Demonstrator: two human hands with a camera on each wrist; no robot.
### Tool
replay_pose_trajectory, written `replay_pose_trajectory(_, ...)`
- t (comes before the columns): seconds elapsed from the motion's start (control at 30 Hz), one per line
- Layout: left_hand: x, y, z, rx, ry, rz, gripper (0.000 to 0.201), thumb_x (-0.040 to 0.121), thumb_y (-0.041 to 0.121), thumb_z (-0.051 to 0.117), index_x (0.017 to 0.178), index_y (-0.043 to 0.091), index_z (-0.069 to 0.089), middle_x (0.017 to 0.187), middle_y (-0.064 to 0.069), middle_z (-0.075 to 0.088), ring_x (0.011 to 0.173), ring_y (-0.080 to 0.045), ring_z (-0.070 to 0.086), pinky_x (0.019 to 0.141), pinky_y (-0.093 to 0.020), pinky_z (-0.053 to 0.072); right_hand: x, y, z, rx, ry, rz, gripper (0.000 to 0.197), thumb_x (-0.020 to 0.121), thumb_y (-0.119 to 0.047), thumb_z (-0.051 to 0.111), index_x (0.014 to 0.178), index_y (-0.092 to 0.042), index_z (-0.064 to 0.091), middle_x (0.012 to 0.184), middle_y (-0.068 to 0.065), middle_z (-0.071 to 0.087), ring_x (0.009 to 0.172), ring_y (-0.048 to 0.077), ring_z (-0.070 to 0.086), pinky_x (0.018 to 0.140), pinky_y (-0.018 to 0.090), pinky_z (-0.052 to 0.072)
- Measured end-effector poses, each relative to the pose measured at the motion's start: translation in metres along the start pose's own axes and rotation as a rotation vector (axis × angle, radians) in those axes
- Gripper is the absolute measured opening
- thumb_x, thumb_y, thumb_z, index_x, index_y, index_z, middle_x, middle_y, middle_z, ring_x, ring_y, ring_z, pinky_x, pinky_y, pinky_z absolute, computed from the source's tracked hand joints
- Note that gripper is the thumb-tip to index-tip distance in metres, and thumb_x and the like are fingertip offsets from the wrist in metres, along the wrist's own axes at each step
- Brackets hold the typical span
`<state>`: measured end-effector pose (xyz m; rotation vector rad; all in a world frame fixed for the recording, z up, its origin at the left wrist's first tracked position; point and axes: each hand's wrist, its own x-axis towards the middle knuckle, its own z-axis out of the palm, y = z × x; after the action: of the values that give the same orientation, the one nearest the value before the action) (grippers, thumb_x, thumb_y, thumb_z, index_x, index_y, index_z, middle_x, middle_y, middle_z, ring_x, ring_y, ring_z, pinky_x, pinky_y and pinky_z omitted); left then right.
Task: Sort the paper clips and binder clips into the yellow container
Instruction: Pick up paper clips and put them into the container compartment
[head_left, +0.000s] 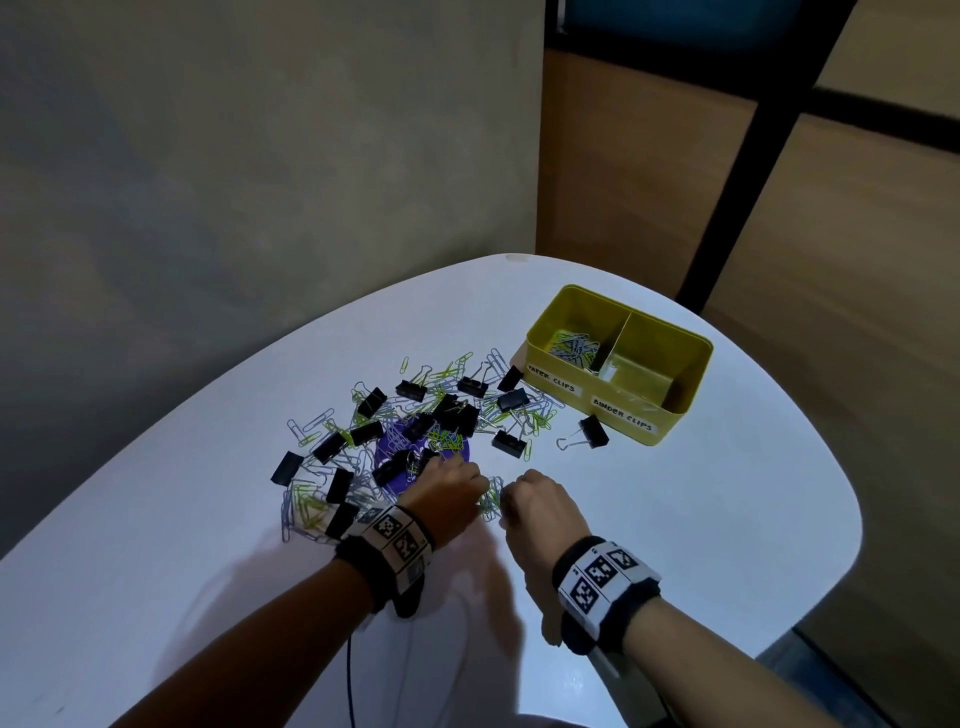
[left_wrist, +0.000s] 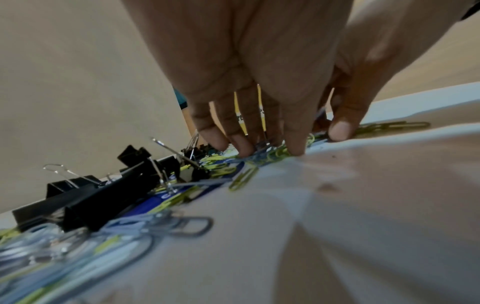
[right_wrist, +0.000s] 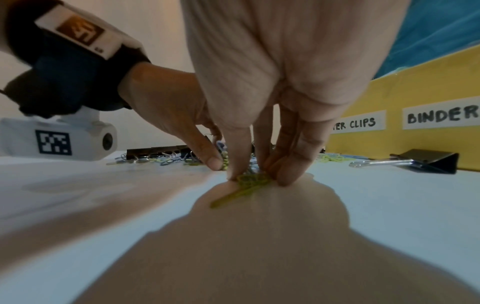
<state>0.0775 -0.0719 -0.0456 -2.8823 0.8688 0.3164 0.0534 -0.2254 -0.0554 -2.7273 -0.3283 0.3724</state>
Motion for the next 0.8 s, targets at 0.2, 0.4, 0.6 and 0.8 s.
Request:
replay_pose_trajectory(0.2, -0.002, -0.004, 0.015, -0.078, 0.09, 0.05, 0.035, 0.036, 0.005, 0.075, 0.056, 0.016, 0.049, 0.053, 0.001, 0.054, 0.055, -0.021, 0.058, 0.036, -0.024, 0.048, 0.002, 0.004, -0.01, 0.017, -0.04, 0.001, 0.015, 0.086, -0.01, 0.047, 0.081, -0.008, 0.061, 0.093, 0.017, 0.061, 0.076, 0.034, 0.053, 0.062, 0.031, 0.03)
replay_pose_trajectory(0.4, -0.006, -0.011, 0.008, -0.28, 0.165, 0.009, 0.017, 0.046, -0.001, 0.054, 0.053, 0.012, 0.045, 0.049, -0.005, 0.052, 0.047, -0.025, 0.051, 0.037, -0.02, 0.034, 0.001, 0.012, -0.023, 0.073, -0.034, 0.021, 0.017, 0.084, -0.007, 0.046, 0.075, -0.004, 0.06, 0.076, 0.017, 0.058, 0.068, 0.031, 0.044, 0.06, 0.033, 0.034)
replay_pose_trajectory(0.6, -0.011, -0.023, -0.012, -0.778, 0.33, -0.332, 0.013, 0.075, 0.003, 0.061, 0.071, 0.014, 0.067, 0.061, 0.005, 0.06, 0.054, 0.0, 0.053, 0.054, -0.009, 0.039, 0.003, 0.023, -0.036, 0.402, 0.078, 0.03, 0.016, 0.089, -0.018, 0.06, 0.076, -0.014, 0.069, 0.069, 0.007, 0.067, 0.064, 0.019, 0.059, 0.065, 0.03, 0.051)
replay_pose_trajectory(0.8, -0.011, -0.036, -0.039, -1.283, 0.491, -0.455, 0.023, 0.072, -0.005, 0.073, 0.072, 0.018, 0.067, 0.069, 0.002, 0.068, 0.069, -0.012, 0.063, 0.066, -0.012, 0.051, 0.003, 0.025, -0.065, 0.89, 0.214, 0.169, 0.014, 0.088, 0.0, 0.064, 0.101, 0.0, 0.07, 0.08, 0.003, 0.067, 0.052, -0.009, 0.06, 0.057, 0.006, 0.048)
